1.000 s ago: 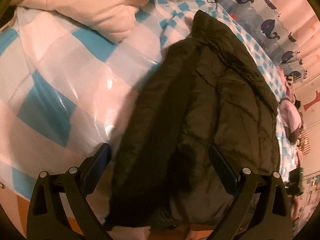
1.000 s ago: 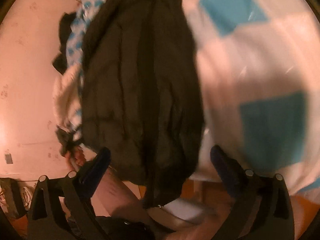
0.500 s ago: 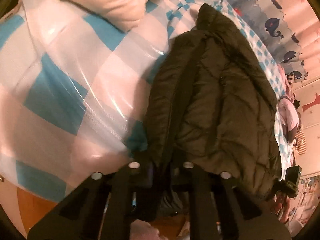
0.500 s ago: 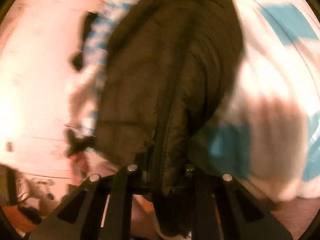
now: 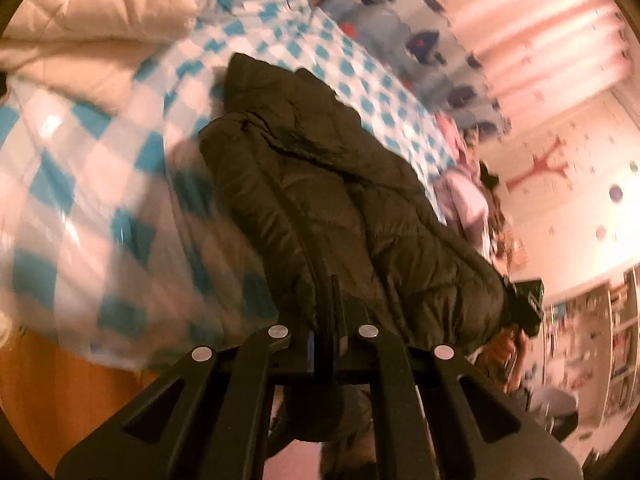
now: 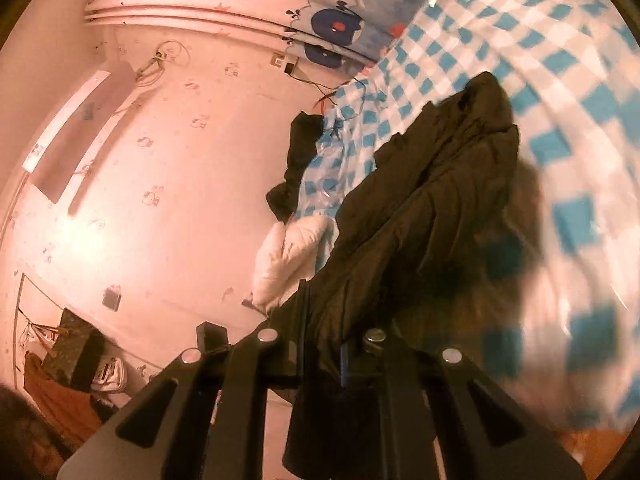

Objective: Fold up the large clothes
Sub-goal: 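Lift the jacket hem with both grippers and fold it toward the collar, then hold the olive jacket up off the quilt with both grippers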

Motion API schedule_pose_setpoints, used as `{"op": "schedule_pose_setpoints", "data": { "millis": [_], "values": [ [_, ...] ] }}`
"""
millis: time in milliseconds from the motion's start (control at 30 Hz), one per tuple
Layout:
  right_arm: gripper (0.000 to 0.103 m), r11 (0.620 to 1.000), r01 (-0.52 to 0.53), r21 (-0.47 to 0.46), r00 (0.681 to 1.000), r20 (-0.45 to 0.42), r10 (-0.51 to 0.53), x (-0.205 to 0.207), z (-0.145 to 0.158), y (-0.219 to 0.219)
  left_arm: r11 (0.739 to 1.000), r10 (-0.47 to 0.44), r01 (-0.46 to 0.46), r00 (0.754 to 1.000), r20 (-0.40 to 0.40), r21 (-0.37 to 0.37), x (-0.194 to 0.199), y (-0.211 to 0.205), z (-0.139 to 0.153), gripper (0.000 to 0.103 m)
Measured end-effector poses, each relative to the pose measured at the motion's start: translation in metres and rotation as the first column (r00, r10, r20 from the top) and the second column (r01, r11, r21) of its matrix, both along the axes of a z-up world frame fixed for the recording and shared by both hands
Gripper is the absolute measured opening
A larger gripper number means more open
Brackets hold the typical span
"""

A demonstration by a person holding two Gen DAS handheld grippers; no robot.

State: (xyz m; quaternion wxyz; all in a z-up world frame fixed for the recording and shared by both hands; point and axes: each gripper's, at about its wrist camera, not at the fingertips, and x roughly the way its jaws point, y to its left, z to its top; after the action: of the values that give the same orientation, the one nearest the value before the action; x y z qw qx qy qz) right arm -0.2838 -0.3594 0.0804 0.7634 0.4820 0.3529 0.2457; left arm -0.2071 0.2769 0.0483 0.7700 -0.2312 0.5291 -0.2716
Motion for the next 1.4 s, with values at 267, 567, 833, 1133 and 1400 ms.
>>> {"op": "schedule_pose_setpoints", "data": {
  "millis": [267,567,833,1133,1400],
  "values": [
    [0.063,0.999,-0.043,-0.021,0.953,-0.300,0.035,-0.086,-0.109,-0.030,0.996,-0.058,0.069,0.984,-0.168,0.057,-0.043,0.032,-0.093,0.038],
    [0.085,0.995,0.026,0.093,0.945,-0.328,0.006,-0.100,-0.157,-0.042,0.986,0.137,-0.148,0.981,-0.137,-0.077,-0.049,0.079,-0.121,0.083],
    [0.087,0.980,0.003,0.200,0.945,-0.322,0.063,-0.098,-0.189,-0.027,0.977,0.135,-0.165,0.970,-0.204,-0.136,-0.045,0.071,-0.173,0.085],
    [0.090,0.958,-0.018,0.286,0.957,-0.274,0.099,-0.090,-0.201,-0.020,0.973,0.064,-0.117,0.965,-0.254,-0.197,-0.044,0.043,-0.208,0.087],
    [0.091,0.946,-0.051,0.321,0.962,-0.240,0.133,-0.085,-0.201,-0.011,0.969,0.004,-0.068,0.965,-0.261,-0.239,-0.045,0.019,-0.215,0.088]
  ]
}}
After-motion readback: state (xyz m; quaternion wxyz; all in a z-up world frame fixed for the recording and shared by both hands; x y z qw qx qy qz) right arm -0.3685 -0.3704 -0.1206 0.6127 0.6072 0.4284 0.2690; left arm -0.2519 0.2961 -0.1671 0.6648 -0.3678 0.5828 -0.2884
